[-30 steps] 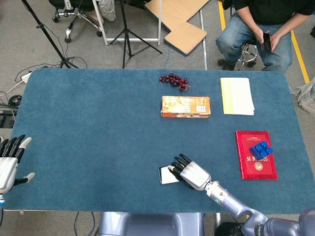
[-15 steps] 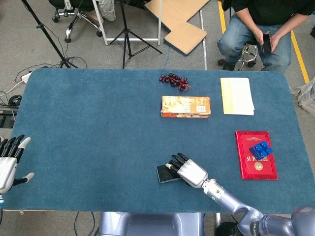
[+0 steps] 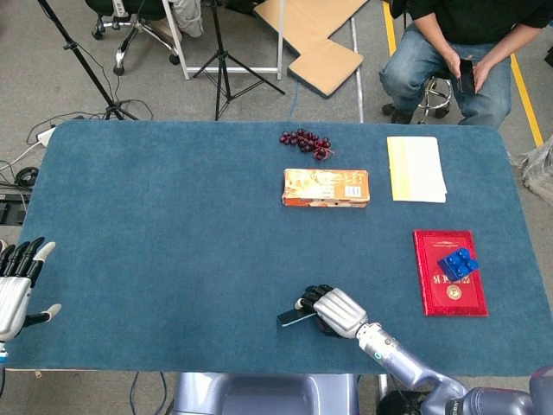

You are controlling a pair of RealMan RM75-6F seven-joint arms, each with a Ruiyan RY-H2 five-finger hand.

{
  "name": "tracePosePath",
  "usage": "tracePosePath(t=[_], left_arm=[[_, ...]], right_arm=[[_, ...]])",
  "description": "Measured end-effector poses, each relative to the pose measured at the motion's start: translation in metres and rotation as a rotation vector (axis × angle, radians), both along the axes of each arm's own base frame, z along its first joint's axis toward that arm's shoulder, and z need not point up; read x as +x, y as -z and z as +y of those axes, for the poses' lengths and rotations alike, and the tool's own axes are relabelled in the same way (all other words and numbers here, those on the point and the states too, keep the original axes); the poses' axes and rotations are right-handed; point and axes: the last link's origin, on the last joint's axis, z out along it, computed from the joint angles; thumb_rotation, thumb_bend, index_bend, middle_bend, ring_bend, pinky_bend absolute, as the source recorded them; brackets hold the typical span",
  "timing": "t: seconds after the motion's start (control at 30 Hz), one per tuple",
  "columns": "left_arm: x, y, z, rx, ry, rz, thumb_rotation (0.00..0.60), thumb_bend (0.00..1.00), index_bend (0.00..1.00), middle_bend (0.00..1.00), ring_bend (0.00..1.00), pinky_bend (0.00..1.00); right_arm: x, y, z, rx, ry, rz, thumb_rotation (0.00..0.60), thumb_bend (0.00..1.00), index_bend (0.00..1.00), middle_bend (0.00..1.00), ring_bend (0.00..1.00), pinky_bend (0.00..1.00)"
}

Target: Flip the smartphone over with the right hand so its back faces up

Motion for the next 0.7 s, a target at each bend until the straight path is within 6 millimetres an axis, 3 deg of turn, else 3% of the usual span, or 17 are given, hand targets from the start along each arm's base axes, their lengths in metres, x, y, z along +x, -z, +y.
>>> tracePosePath(t=[0.17,0.3,0.7], left_arm=[[0.000,-0.001,0.001,0.000,0.001,-0.002,0.600,0.00,0.00,0.00,0.00,0.00],[-0.001,-0.001,0.001,0.001,-0.004,-0.004,0.600,0.00,0.00,0.00,0.00,0.00],[-0.005,-0.001,0.003,0.001,-0.019,0.002,0.600,0.00,0.00,0.00,0.00,0.00]], right_arm=[[0.002,0.000,-0.018,0.012,0.147,-0.023,0.600,0.76,0.30,0.27,0.16,0.25],[0.008,0.001,-0.041,-0.012,0.244,-0.028,0.600,0.76,0.27,0.22,0.10,0.17],[0.029,0.009,-0.092,-0.236,0.155,0.052,0.600,0.75,0.24,0.18,0.05,0.11]])
